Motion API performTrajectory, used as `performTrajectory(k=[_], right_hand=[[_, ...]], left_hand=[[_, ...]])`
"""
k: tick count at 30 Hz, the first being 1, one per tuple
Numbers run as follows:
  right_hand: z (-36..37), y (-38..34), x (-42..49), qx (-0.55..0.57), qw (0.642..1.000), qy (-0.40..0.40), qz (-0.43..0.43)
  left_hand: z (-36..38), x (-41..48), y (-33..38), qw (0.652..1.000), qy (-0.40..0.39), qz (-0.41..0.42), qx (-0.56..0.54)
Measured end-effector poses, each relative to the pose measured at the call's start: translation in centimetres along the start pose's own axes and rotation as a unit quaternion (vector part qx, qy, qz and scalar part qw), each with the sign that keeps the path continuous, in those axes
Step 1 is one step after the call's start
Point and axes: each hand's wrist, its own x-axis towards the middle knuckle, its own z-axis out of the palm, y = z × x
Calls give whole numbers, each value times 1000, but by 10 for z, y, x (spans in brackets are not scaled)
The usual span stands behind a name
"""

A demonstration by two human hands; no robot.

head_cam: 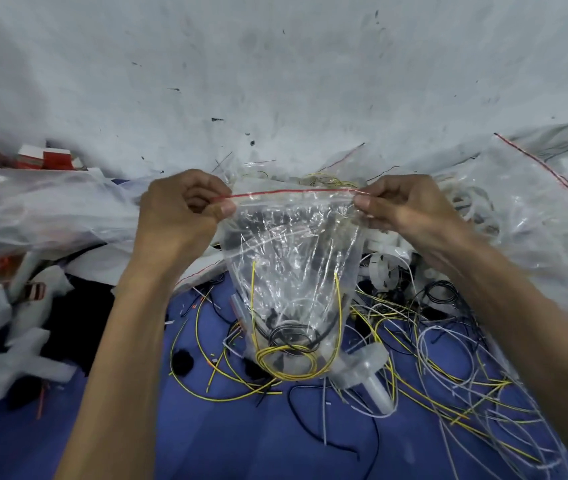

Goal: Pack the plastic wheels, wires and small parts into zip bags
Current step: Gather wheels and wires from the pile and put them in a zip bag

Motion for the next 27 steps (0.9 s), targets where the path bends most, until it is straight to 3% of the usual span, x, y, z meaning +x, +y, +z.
performTrajectory(k=[5, 12, 17, 24, 27], right_hand=[[1, -5, -1, -68, 995, -72, 29], [4, -19, -2, -71, 992, -104, -22], [10, -24, 2, -195, 975, -98, -35], [23, -31, 0, -321, 938, -104, -78], [25, -35, 0, -331, 933, -100, -96]], left_hand=[[-8, 0, -2, 994, -99, -54, -15], [3, -2, 3, 997, -73, 3, -23], [10, -9, 10, 989, -144, -19, -42], [25, -9, 12, 997, -71, 4, 17], [26, -11, 16, 996, -88, 6, 8]])
